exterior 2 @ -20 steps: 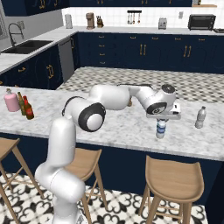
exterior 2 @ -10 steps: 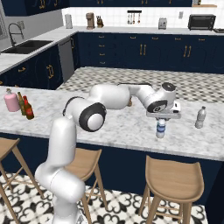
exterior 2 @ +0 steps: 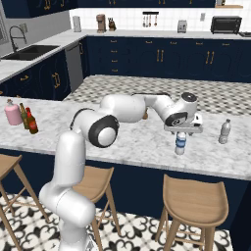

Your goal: Move the plastic bottles in the middle to the plastics group, and the glass bottles in the middle to the glass group.

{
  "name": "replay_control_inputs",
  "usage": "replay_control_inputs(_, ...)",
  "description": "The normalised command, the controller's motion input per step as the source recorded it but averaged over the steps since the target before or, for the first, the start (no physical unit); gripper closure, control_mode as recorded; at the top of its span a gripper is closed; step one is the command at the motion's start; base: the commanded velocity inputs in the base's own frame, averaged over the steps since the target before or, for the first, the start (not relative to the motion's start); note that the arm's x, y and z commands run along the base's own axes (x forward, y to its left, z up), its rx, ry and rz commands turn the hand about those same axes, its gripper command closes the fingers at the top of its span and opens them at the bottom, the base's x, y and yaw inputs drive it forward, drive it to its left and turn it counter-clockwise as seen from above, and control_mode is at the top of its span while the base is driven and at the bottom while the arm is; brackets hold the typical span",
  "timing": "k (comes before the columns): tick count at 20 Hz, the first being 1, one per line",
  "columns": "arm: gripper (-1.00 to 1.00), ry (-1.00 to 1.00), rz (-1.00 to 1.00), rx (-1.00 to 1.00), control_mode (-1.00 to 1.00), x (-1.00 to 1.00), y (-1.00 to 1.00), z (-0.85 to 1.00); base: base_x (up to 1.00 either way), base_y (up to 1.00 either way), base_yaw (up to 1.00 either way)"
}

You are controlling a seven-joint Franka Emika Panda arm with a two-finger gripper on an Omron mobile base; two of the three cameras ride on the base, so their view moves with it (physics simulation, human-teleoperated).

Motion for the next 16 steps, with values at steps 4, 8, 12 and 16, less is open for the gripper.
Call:
replay_control_inputs(4,-1.00,0.00,0.01,0.00,-1.00,-0.64,0.42,0.35,0.00,0.00,0.00)
replay_control_inputs(8,-1.00,0.00,0.00,-0.03,-1.00,-0.77,0.56,0.63,0.00,0.00,0.00)
replay_control_inputs(12,-1.00,0.00,-0.01,-0.07,-1.00,-0.80,0.43,0.73,0.00,0.00,0.00)
replay_control_inputs(16,-1.00,0.03,-0.02,-0.10,-1.00,-0.71,0.58,0.62,0.00,0.00,0.00)
